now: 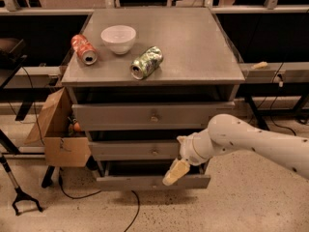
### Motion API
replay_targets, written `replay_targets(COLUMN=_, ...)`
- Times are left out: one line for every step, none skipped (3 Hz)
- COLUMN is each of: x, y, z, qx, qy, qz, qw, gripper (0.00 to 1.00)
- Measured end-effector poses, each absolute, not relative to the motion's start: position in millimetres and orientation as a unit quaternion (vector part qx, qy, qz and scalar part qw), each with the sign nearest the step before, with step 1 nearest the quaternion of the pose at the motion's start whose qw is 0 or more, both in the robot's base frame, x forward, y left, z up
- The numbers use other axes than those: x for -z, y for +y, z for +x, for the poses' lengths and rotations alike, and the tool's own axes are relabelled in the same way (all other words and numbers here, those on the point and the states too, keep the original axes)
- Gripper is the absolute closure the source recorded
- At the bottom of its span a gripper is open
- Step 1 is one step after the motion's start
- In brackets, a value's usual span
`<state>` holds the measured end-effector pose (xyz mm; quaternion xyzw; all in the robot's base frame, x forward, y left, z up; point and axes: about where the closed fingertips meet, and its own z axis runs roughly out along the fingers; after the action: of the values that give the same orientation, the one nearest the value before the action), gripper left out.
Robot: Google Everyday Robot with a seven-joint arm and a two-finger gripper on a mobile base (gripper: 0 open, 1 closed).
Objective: Open middle drawer
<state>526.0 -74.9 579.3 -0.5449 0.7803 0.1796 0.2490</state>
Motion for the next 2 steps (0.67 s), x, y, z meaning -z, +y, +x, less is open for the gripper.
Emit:
replay_targets(x=-550.2, y=-66.4, z=565.8, qx=-0.175, qy=0.782, qz=-0.548, qw=0.240, gripper=0.00)
replay_targets(x=-512.1, y=-69.2, z=602.6, qx=-0.164, qy=0.803, qz=-0.533, qw=0.209, gripper=0.00)
